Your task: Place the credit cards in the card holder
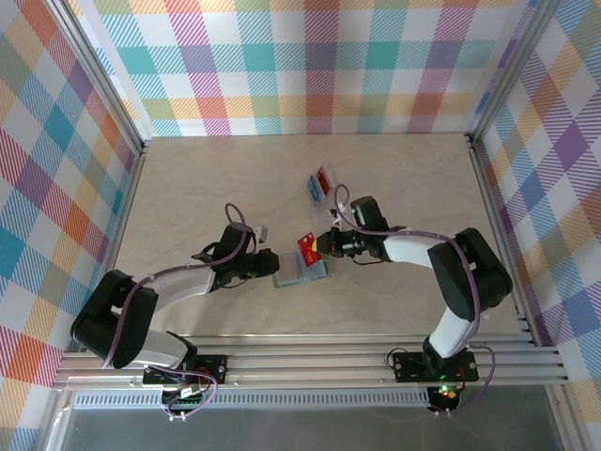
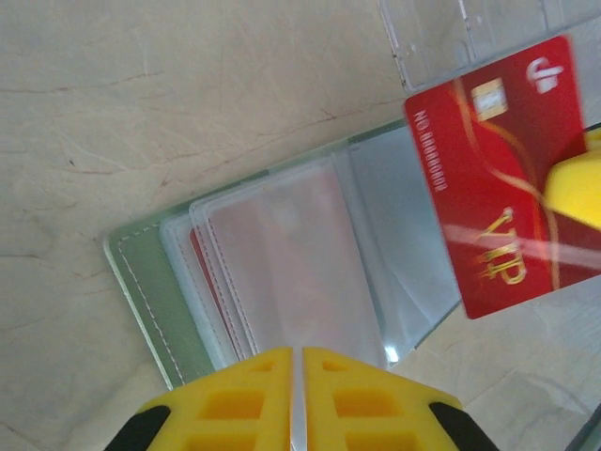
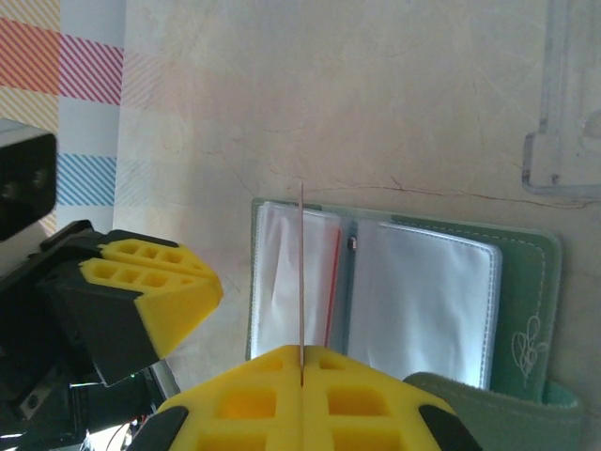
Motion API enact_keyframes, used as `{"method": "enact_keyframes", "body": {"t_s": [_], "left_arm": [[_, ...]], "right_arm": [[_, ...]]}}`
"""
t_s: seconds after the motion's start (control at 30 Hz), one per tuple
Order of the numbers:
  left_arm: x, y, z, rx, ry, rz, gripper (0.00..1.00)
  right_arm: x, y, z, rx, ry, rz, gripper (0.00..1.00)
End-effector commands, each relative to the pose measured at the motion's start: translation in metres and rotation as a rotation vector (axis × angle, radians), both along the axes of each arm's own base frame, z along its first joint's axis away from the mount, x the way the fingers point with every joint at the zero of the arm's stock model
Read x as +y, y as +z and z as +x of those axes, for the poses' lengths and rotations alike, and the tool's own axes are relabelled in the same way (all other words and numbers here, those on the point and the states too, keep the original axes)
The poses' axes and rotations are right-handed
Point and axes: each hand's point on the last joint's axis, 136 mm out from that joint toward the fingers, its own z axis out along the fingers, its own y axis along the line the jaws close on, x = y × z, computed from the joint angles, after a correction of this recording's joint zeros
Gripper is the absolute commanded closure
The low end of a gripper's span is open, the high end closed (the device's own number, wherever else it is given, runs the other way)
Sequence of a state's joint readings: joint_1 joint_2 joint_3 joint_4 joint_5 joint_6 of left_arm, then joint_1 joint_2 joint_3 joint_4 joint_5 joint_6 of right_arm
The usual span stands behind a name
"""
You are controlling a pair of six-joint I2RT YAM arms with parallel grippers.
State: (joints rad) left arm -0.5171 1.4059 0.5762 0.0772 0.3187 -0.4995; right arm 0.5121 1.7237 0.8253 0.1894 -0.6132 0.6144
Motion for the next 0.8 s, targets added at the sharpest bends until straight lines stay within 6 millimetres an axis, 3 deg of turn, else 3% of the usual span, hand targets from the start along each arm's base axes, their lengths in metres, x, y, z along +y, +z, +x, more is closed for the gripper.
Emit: {"method": "enact_keyframes", "body": {"t_s": [0.0,0.33,0.77], "left_arm": [[0.004,-0.003,0.004,-0.008,0.003,0.067,0.9],[0.008,-0.036,0.002,0.113,0.007,0.157,0.95],[0.013,-0.047,-0.002,0.158,0.019,0.191,0.96]], "right_arm": [[0.007,-0.006,-0.002,0.022,0.022,0.019,1.0],[0.008,-0.02,-0.005,0.066,0.03,0.01,1.0],[0.009,-0.019,-0.016,0.052,0.035,-0.054,1.0]]}}
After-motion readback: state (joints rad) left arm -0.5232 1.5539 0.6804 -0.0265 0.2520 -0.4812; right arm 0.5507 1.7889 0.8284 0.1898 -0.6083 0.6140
